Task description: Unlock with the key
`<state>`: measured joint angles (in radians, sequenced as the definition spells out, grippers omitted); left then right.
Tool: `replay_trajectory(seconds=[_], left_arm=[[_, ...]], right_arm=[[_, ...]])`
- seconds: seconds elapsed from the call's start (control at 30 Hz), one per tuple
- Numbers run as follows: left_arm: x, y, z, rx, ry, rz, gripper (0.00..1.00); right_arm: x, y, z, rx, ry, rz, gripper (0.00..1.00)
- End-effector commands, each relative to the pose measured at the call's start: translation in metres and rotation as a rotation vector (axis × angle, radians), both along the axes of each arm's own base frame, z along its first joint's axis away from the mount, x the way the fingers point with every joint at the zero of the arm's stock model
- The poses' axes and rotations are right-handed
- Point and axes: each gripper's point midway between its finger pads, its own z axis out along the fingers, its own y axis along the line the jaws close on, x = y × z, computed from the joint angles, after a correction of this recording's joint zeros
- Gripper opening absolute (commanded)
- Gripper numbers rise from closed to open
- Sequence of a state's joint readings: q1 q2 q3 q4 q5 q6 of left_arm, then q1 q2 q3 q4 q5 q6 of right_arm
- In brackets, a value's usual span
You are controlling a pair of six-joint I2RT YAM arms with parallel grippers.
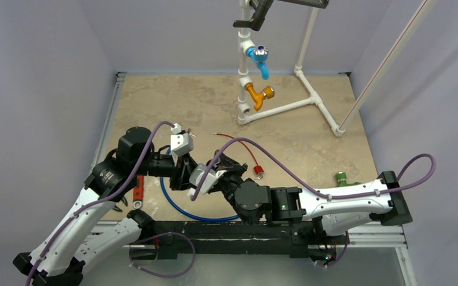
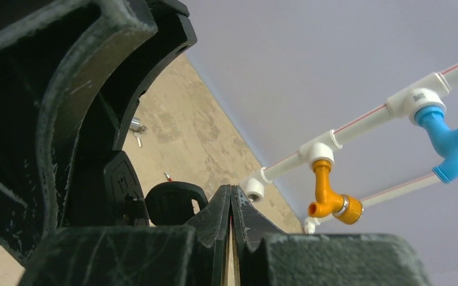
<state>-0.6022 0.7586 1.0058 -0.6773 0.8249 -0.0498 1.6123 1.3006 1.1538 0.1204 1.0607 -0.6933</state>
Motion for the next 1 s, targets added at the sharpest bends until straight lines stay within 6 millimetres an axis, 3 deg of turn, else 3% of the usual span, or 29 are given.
replay_trajectory(seconds=[0.0,0.23,0.5,0.97], left_arm=[[-0.003,-0.005,0.034,-0.106,-0.097,-0.039,0.0],[-0.003,-0.005,0.033,-0.103,-0.091,-0.042,0.0],[-0.004,-0.007,0.037,-0.114,-0.081,-0.05,0.0],[-0.006,-0.007,0.049,-0.141,-0.098,-0.057,0.0]], right_arm=[[-0.016,0.009,0.012,0.002,-0.051,0.175,0.0],[-0.033,0.006,0.033,0.043,-0.089,0.36,0.0],[-0.036,0.011,0.042,0.047,-0.124,0.399,0.0],[-0.04,0.028,0.013,-0.03,-0.081,0.43,0.0]])
